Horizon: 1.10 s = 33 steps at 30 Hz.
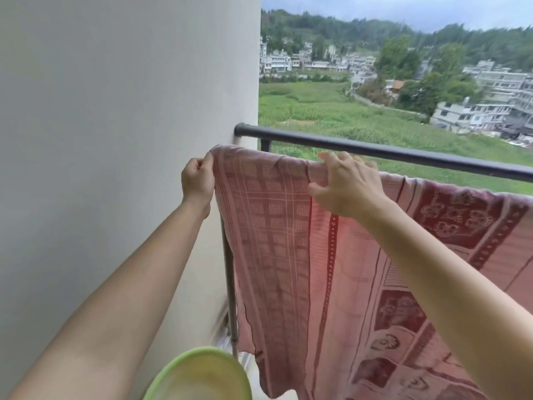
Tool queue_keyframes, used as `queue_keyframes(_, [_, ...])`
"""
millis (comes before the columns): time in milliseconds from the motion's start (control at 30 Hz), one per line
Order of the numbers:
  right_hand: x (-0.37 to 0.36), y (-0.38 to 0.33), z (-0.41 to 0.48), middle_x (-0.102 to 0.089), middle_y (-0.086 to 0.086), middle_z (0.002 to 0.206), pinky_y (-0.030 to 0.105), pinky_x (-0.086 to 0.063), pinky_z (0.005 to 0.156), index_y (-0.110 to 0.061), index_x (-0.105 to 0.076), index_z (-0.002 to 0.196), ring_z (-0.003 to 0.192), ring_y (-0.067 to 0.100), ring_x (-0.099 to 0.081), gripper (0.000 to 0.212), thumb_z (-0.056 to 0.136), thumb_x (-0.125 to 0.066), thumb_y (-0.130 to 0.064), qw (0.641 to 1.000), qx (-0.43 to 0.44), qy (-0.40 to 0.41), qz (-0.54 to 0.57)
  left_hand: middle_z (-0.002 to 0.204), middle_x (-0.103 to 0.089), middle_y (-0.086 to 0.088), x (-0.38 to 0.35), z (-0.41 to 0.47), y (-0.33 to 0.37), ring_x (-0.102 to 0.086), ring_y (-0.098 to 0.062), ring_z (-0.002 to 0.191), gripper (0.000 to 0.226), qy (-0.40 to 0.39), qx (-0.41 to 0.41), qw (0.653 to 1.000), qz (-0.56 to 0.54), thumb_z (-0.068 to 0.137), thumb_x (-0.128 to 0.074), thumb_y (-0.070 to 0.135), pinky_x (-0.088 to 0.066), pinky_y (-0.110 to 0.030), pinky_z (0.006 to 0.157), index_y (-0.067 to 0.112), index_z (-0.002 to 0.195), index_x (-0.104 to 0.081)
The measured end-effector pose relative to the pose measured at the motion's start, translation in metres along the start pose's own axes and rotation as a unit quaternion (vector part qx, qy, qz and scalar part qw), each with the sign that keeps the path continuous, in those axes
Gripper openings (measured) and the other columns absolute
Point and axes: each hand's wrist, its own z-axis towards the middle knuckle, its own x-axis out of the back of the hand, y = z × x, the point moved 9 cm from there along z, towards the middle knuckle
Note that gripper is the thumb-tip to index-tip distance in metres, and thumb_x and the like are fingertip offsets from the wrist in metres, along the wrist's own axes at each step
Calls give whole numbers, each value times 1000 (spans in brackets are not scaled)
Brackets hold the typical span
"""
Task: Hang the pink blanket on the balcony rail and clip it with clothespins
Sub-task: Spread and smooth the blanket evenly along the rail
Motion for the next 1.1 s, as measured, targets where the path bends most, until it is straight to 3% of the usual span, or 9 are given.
queue_keyframes(100, [-2,-23,14,-64,-1,92,43,-38,81,-26,-59,99,84,22,-58,49,97,-25,-61,999,9,-3,46,86,-65,0,-7,8,10,-61,-15,77,34,-37,-19,999,17,85,-59,54,-53,-34,71,21,79,-57])
queue_keyframes(200, [-9,-46,27,-66,0,93,42,-42,79,-23,-60,103,84,22,-60,52,101,-22,-58,999,36,14,31,77,-60,5,-9,19,25,-56,-14,73,26,-49,-54,996,54,90,-61,41,-50,-33,68,22,75,-54])
queue_keyframes(367, [-13,-75,39,-59,-5,80,29,-34,54,-22,-56,104,65,15,-54,43,102,-29,-55,994,98,40,9,83,-57,0,40,39,76,-54,-15,77,19,126,-138,976,113,97,-52,26,-41,-19,67,15,82,-46])
queue_keyframes(467, [-15,-78,40,-59,-3,82,28,-36,53,-21,-54,106,64,15,-54,42,102,-32,-55,992,113,60,-19,89,-57,-5,67,47,62,-56,-22,85,17,204,-100,961,156,97,-50,24,-39,-24,75,14,85,-43])
queue_keyframes(600, [-18,-74,30,-66,4,95,37,-46,70,-17,-57,116,79,25,-63,46,99,-39,-56,985,115,119,-55,103,-62,-11,56,54,1,-59,-27,95,23,128,11,975,182,95,-52,36,-41,-30,79,14,91,-46])
queue_keyframes(700, [-17,-69,26,-68,6,99,40,-48,76,-16,-58,118,84,27,-65,53,95,-42,-61,982,106,142,-69,99,-60,-4,36,54,-6,-61,-24,92,23,71,-24,987,144,92,-55,35,-44,-26,74,15,100,-50])
queue_keyframes(933, [4,2,2,-58,-1,65,25,-42,51,-16,-58,79,53,20,-56,67,97,-25,-72,974,58,192,-107,96,-58,5,37,59,28,-61,-19,100,20,132,-75,971,184,94,-50,21,-42,-23,82,13,112,-54])
queue_keyframes(1000, [14,34,-12,-51,-3,58,23,-36,49,-16,-55,70,48,20,-53,67,99,-25,-68,968,33,217,-121,110,-60,1,30,50,39,-56,-22,111,22,149,-105,953,241,93,-45,20,-39,-30,90,13,114,-52])
queue_keyframes(1100, [23,71,-33,-51,0,60,29,-42,53,-15,-54,70,53,23,-55,63,101,-29,-64,959,-1,242,-144,123,-53,-5,-1,8,81,-46,-22,118,27,189,-266,879,346,95,-41,29,-31,-37,97,14,114,-54])
